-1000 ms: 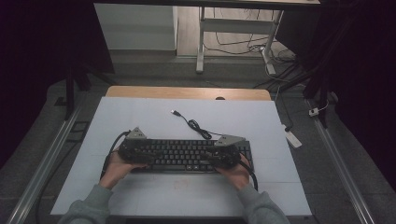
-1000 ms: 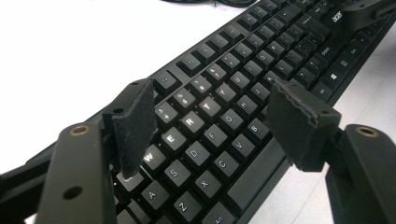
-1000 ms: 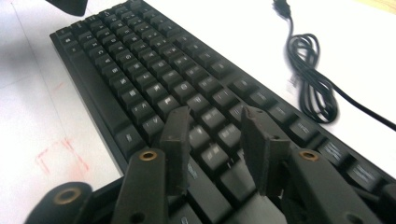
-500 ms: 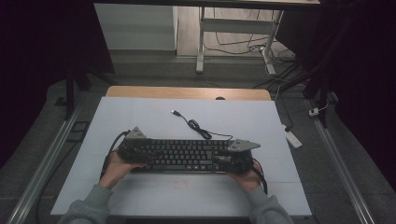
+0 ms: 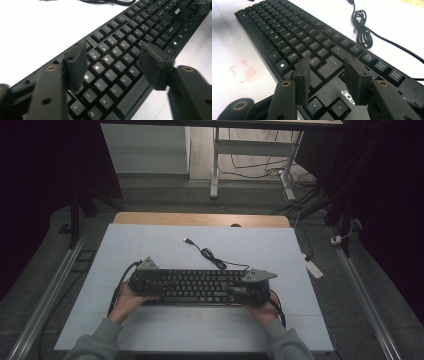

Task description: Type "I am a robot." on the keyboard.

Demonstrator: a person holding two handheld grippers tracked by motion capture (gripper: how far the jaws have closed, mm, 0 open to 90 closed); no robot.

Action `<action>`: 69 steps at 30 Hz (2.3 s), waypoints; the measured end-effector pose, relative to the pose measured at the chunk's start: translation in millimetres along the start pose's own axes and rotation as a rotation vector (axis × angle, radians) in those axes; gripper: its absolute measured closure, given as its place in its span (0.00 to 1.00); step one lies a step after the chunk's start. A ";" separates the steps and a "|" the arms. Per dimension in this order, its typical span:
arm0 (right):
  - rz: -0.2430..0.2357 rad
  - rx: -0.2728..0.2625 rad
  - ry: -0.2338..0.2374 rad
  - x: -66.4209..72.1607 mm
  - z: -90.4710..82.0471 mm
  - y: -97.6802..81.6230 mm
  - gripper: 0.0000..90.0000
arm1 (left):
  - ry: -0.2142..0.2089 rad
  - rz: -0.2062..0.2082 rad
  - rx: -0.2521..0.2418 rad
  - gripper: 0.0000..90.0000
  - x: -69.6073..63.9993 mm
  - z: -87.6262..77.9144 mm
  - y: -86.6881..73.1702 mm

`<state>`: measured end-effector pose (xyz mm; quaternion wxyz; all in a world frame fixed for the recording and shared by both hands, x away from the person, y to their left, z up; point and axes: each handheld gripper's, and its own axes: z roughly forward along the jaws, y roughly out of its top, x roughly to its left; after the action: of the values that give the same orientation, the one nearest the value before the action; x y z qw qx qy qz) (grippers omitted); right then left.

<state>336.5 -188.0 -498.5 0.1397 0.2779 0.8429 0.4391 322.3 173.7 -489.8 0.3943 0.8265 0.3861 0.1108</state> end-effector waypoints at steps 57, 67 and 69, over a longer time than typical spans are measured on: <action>-0.008 0.006 -0.009 -0.3 2.9 -1.6 0.62 | -0.040 0.058 0.001 0.86 -20.2 20.3 -3.8; -0.012 0.020 -0.006 1.1 4.4 -1.7 0.62 | -0.023 -0.032 -0.086 0.52 -5.8 -1.8 -2.2; -0.014 0.022 -0.004 1.0 4.7 -1.7 0.62 | -0.018 -0.035 -0.082 0.49 -4.0 -3.2 -2.2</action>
<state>337.3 -185.0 -502.6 0.1416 0.2742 0.8493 0.4284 316.8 173.5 -488.9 0.4334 0.8037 0.3921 0.1121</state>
